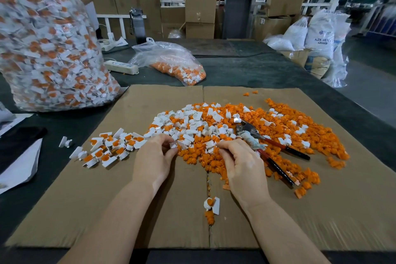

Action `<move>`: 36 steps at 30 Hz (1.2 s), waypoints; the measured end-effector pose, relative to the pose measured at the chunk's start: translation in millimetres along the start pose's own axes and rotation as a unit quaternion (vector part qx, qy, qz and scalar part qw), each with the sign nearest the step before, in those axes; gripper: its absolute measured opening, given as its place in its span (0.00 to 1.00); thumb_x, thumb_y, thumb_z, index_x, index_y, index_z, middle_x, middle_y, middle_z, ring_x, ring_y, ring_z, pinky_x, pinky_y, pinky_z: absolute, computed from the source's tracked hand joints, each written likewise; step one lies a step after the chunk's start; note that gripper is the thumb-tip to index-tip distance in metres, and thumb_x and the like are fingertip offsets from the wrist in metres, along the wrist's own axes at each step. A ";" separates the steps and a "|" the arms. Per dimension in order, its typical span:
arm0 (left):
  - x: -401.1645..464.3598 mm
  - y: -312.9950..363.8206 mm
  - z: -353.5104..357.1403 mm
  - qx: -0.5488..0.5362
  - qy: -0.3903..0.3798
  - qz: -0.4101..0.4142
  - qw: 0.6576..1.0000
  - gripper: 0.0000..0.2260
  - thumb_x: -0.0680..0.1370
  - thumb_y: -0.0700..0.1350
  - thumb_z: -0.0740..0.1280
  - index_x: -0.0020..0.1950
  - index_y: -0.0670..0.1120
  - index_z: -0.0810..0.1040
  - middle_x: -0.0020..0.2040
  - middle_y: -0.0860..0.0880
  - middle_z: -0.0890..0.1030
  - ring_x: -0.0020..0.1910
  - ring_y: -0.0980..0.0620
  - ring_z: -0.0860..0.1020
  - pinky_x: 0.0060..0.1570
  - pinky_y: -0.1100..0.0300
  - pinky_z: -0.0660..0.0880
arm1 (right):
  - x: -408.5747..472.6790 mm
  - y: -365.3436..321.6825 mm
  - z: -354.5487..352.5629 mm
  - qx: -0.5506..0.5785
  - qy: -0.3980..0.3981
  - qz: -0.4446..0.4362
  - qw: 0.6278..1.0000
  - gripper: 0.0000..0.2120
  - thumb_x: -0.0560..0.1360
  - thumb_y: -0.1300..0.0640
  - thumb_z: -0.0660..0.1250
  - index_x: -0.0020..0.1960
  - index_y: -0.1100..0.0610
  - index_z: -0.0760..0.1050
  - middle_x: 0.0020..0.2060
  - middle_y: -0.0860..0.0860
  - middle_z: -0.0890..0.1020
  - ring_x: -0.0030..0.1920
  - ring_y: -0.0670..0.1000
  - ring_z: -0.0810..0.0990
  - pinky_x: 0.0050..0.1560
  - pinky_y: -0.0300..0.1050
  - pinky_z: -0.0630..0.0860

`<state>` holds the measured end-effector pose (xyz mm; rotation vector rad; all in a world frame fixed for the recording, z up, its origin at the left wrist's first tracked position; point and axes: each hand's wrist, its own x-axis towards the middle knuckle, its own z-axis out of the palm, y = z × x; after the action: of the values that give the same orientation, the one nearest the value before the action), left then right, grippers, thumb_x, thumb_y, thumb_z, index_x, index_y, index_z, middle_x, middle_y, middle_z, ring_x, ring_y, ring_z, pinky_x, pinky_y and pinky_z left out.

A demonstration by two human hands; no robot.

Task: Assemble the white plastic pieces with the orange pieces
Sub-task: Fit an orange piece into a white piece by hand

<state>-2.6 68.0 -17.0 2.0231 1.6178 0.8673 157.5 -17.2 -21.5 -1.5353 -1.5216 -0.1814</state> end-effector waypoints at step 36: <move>-23.2 38.7 29.4 -0.263 -0.035 0.069 0.962 0.09 0.74 0.38 0.70 0.40 0.50 0.75 0.33 0.53 0.76 0.32 0.62 0.72 0.33 0.71 0.69 | 0.5 -0.4 -0.7 -0.012 0.011 -0.020 1.000 0.07 0.72 0.68 0.70 0.49 0.63 0.81 0.42 0.53 0.82 0.43 0.48 0.81 0.46 0.36 0.76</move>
<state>42.1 38.0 -18.0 1.7696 1.0666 1.1211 157.7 -17.4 -20.6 -1.5166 -1.5385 -0.2408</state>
